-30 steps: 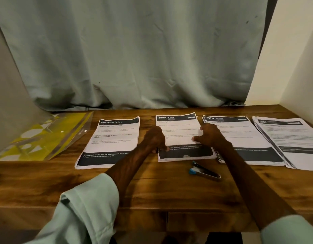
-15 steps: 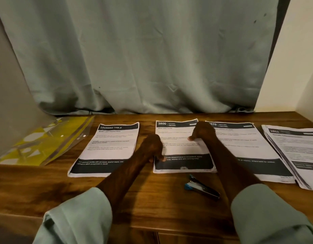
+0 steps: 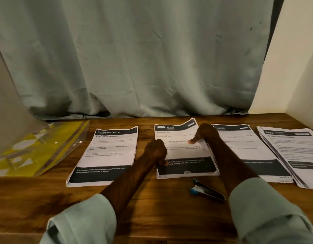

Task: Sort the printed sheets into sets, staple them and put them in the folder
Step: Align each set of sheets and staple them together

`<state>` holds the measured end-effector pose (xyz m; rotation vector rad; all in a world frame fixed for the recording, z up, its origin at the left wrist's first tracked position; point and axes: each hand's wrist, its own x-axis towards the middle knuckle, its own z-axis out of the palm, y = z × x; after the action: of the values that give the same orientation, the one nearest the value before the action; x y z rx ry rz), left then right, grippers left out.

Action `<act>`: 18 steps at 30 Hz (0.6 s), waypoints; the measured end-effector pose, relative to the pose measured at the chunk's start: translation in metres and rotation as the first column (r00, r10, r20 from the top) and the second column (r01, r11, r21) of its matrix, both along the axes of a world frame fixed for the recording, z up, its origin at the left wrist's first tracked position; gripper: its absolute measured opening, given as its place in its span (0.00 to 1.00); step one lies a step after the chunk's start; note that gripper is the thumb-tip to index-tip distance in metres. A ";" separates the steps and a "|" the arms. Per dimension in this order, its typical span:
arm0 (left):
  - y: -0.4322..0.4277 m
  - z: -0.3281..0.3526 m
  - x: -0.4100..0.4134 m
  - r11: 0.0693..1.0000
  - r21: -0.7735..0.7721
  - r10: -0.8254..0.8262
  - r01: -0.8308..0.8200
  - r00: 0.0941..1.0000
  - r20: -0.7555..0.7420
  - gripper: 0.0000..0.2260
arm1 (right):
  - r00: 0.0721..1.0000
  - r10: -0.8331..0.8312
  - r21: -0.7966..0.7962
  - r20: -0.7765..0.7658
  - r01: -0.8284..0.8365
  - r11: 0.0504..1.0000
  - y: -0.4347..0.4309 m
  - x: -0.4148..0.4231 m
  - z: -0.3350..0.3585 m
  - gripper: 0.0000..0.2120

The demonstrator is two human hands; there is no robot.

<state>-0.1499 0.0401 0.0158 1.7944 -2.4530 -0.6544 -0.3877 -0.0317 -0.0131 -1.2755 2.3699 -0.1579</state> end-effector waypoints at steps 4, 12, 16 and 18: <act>0.001 -0.003 0.004 0.996 -0.057 -0.068 0.069 0.997 0.021 0.29 | 0.998 -0.032 -0.049 -0.059 0.029 0.998 0.017 0.018 0.013 0.43; -0.006 -0.013 0.006 0.987 -0.125 -0.102 0.105 0.994 0.035 0.29 | 0.930 -0.101 -0.247 -0.354 0.011 0.969 0.043 0.078 -0.010 0.22; -0.008 -0.017 0.004 0.986 -0.133 -0.091 0.095 0.995 0.039 0.30 | 0.905 -0.105 -0.268 -0.412 -0.010 0.963 0.050 0.087 -0.008 0.23; -0.008 -0.018 0.003 0.991 -0.117 -0.070 0.071 0.997 0.015 0.28 | 0.937 -0.118 -0.309 -0.327 0.012 0.951 0.047 0.079 -0.007 0.23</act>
<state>-0.1465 0.0326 -0.0020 1.6807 -2.5138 -0.4938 -0.3088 0.0154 -0.0200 -1.4626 2.7718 -0.3596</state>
